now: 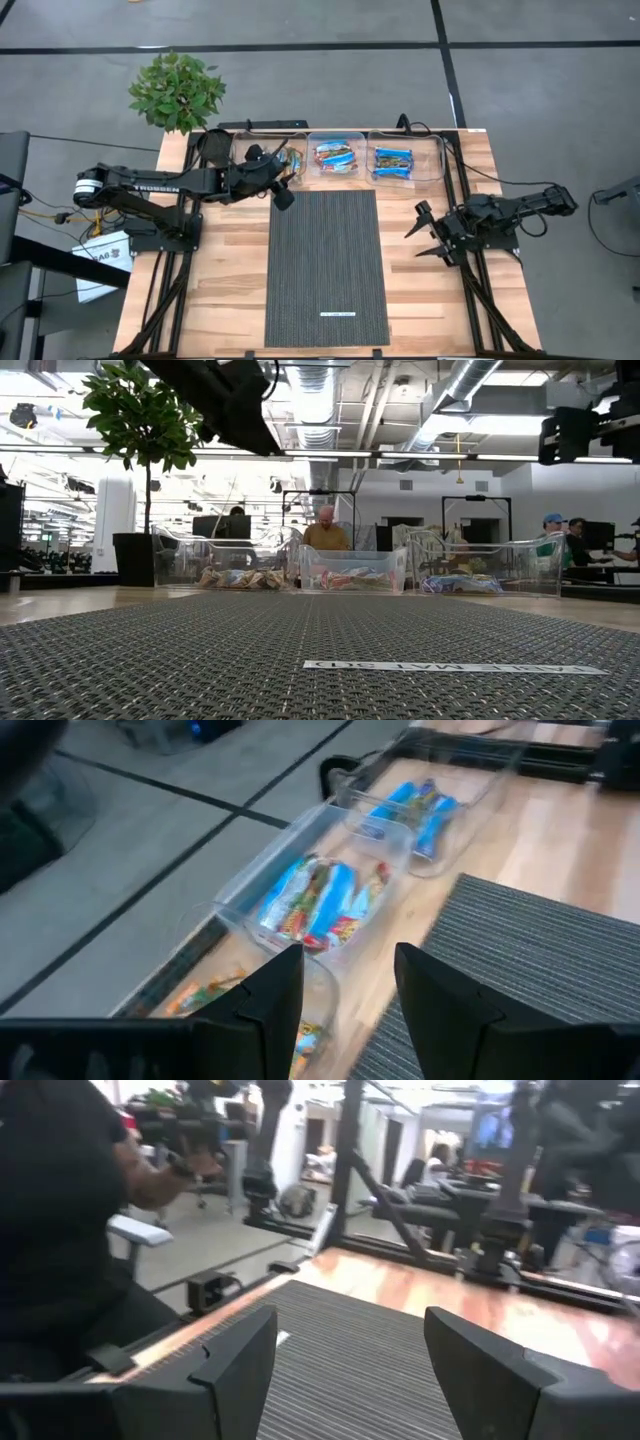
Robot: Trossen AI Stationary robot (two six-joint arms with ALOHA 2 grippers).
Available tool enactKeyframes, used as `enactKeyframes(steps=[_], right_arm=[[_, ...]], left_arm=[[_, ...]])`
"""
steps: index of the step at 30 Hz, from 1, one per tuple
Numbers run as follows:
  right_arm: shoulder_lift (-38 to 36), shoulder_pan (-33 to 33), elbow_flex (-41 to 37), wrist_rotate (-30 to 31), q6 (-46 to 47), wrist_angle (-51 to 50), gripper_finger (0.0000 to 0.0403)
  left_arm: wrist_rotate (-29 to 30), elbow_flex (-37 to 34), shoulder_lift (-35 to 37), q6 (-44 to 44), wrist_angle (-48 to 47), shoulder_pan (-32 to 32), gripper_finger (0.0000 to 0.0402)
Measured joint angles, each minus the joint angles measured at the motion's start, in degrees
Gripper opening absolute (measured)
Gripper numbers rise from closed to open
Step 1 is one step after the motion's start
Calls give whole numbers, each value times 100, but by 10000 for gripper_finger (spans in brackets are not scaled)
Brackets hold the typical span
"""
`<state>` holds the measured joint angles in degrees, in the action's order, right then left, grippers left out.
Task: Pick and place Granola Bars by type
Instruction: Return to Home Position
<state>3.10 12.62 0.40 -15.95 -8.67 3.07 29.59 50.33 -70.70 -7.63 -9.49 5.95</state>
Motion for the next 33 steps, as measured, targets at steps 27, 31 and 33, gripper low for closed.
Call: enactKeyframes(steps=[27, 31, 33], right_arm=[[27, -52, -4, 861, -339, -123, 249], [27, -52, -7, 859, -339, -120, 249], [25, -52, -7, 857, -339, -115, 249]], left_arm=[[-2190, -723, 940, 505, 112, 148, 153], [-2400, -1738, 1586, 502, 903, 228, 153], [-2540, -2176, 1972, 502, 1065, 245, 153]])
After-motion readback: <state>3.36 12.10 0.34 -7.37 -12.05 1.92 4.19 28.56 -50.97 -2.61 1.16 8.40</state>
